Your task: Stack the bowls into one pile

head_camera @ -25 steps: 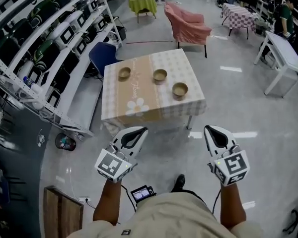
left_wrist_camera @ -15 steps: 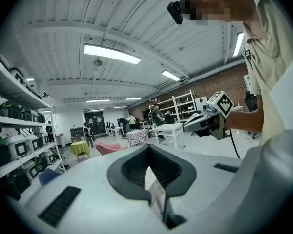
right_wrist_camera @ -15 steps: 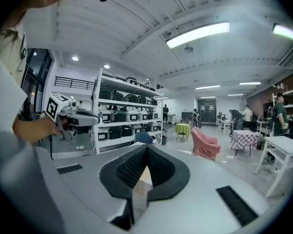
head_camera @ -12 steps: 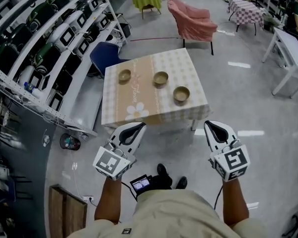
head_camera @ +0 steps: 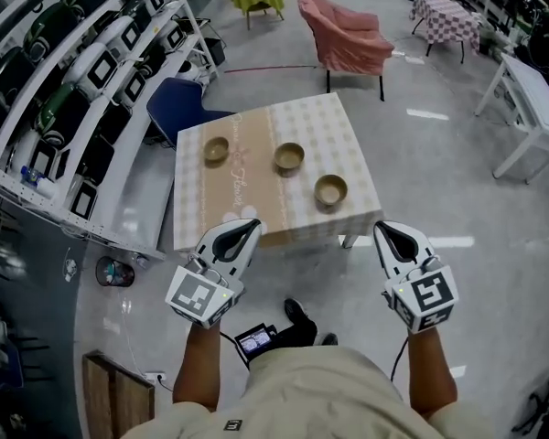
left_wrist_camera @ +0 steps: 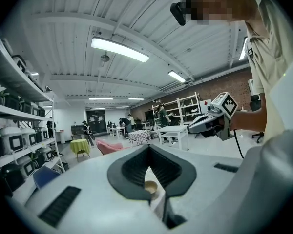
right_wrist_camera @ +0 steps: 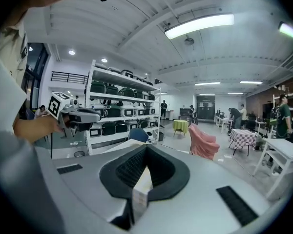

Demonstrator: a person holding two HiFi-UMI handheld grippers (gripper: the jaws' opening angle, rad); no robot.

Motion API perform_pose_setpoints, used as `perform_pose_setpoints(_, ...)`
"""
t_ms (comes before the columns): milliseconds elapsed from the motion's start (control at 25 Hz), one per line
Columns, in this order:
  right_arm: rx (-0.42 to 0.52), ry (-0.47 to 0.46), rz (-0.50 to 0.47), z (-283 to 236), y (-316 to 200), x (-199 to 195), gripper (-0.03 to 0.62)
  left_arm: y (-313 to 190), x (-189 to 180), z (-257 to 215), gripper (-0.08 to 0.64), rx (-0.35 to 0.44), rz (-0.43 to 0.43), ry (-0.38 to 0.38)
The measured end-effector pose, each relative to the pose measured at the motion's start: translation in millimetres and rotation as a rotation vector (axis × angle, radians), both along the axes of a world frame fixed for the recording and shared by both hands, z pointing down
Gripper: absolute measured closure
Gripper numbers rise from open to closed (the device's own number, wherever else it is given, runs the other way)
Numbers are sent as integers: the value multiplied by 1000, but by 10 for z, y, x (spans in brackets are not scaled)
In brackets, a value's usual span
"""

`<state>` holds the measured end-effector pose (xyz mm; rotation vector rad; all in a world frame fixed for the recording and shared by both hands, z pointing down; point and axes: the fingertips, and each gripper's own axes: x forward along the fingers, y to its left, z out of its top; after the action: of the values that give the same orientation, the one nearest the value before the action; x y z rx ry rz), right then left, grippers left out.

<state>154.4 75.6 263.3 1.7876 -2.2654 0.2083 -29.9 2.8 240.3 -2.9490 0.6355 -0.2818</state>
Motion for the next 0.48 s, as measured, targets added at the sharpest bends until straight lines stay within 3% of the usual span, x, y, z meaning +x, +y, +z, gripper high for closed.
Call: perform_pose_setpoints(480,-15,28,36,140,-1254,-26,589,-1286,-224,173,554,-11,-19,16)
